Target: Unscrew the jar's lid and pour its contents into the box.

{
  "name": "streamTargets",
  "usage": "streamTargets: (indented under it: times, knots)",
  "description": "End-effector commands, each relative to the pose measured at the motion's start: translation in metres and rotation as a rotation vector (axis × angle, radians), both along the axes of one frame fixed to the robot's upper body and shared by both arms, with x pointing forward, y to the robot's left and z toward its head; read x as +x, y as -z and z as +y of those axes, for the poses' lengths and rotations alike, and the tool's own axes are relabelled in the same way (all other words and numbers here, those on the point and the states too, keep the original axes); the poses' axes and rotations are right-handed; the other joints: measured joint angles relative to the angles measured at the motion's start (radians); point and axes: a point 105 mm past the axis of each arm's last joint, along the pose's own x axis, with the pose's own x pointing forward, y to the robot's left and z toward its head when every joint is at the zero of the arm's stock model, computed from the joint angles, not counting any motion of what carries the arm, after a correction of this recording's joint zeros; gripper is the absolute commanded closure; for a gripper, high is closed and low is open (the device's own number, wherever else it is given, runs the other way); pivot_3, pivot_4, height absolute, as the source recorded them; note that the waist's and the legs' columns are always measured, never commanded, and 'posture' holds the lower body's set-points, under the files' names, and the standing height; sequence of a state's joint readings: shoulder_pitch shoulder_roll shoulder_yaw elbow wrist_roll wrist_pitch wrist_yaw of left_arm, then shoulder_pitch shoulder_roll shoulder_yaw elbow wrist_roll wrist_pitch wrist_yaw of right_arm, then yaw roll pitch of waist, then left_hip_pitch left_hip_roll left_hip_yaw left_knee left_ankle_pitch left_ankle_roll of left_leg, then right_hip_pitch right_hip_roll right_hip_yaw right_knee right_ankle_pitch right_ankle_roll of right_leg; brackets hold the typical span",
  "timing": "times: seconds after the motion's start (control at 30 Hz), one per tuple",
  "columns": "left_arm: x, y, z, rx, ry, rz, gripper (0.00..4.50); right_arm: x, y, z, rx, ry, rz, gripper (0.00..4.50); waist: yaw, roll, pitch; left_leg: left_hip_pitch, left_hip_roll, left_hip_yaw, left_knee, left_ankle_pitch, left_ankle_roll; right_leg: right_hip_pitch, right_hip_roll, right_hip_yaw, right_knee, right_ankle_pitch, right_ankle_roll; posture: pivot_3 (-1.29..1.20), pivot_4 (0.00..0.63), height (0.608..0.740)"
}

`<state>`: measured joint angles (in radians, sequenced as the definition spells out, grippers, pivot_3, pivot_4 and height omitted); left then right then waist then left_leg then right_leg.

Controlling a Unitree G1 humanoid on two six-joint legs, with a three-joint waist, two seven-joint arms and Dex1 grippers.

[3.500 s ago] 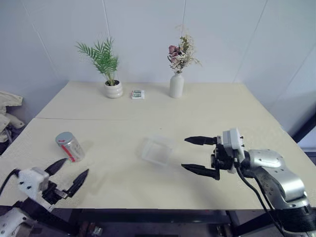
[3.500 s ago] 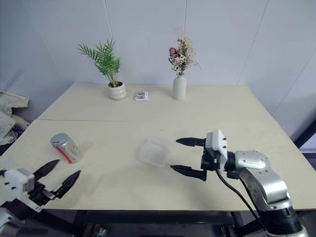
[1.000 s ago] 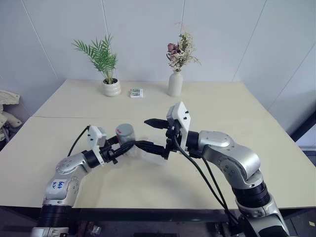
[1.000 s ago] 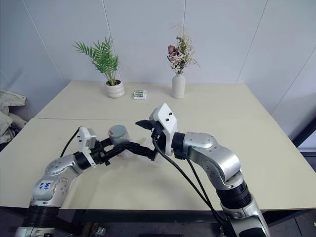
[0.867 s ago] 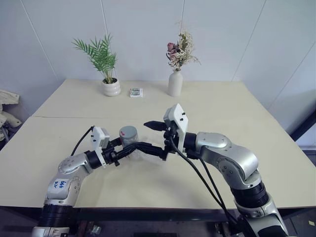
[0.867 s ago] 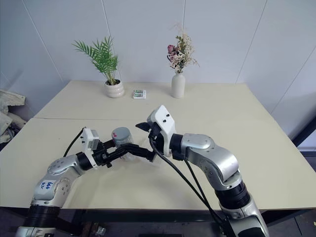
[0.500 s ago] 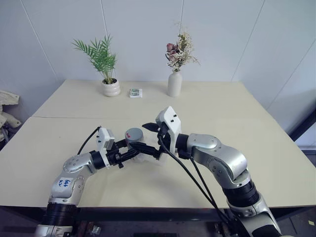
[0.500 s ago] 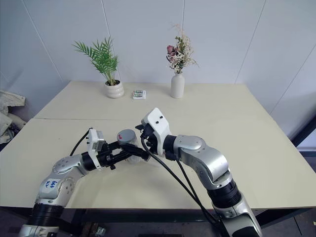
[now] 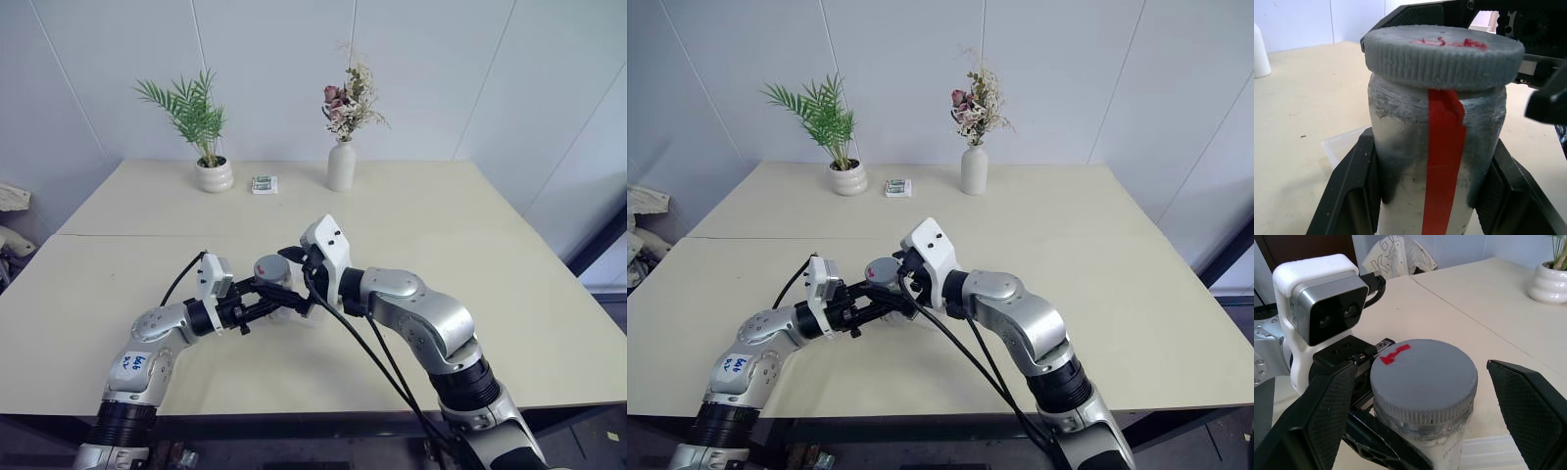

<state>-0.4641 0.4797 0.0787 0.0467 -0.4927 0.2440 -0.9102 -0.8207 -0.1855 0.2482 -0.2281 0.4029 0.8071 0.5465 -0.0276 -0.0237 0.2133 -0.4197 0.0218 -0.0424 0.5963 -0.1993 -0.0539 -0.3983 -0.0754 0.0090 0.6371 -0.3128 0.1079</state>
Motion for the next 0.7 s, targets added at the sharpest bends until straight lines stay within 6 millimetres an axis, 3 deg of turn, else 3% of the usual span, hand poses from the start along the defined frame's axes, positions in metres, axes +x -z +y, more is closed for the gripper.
streamTargets:
  times: [0.03, 0.1, 0.23, 0.27, 0.53, 0.7]
  knots:
    - [-0.002, -0.013, -0.003, -0.001, 0.017, -0.064, 2.51, -0.005, -0.016, 0.004, 0.036, -0.027, -0.055, 0.19, 0.000, 0.000, 0.000, 0.000, 0.000, 0.000, 0.000, 0.000, 0.000, 0.000, 0.000, 0.000, 0.000, 0.000, 0.000, 0.00, 0.150, 0.740]
    - [-0.002, -0.012, -0.003, 0.000, 0.018, -0.063, 2.51, -0.007, -0.015, 0.004, 0.042, -0.033, -0.053, 0.54, 0.000, 0.000, 0.000, 0.000, 0.000, 0.000, 0.000, 0.000, 0.000, 0.000, 0.000, 0.000, 0.000, 0.000, 0.000, 0.00, 0.150, 0.740]
    - [-0.002, -0.012, -0.003, 0.000, 0.019, -0.064, 2.51, -0.008, -0.013, 0.005, 0.041, -0.040, -0.049, 1.83, 0.000, 0.000, 0.000, 0.000, 0.000, 0.000, 0.000, 0.000, 0.000, 0.000, 0.000, 0.000, 0.000, 0.000, 0.000, 0.00, 0.150, 0.740]
    - [-0.002, -0.012, -0.003, 0.000, 0.018, -0.064, 2.51, -0.008, -0.013, 0.005, 0.041, -0.040, -0.049, 1.94, 0.000, 0.000, 0.000, 0.000, 0.000, 0.000, 0.000, 0.000, 0.000, 0.000, 0.000, 0.000, 0.000, 0.000, 0.000, 0.00, 0.150, 0.740]
    - [-0.003, -0.009, -0.004, 0.024, 0.039, -0.061, 2.51, -0.010, -0.022, 0.003, 0.075, -0.083, -0.059, 1.94, 0.000, 0.000, 0.000, 0.000, 0.000, 0.000, 0.000, 0.000, 0.000, 0.000, 0.000, 0.000, 0.000, 0.000, 0.000, 0.00, 0.150, 0.740]
    - [-0.011, -0.006, -0.014, 0.070, 0.171, -0.042, 2.51, -0.035, -0.033, 0.001, 0.072, -0.325, -0.103, 1.94, 0.001, 0.000, 0.000, 0.000, 0.000, 0.000, 0.000, 0.000, 0.000, 0.000, 0.000, 0.000, 0.000, 0.000, 0.000, 0.00, 0.150, 0.740]
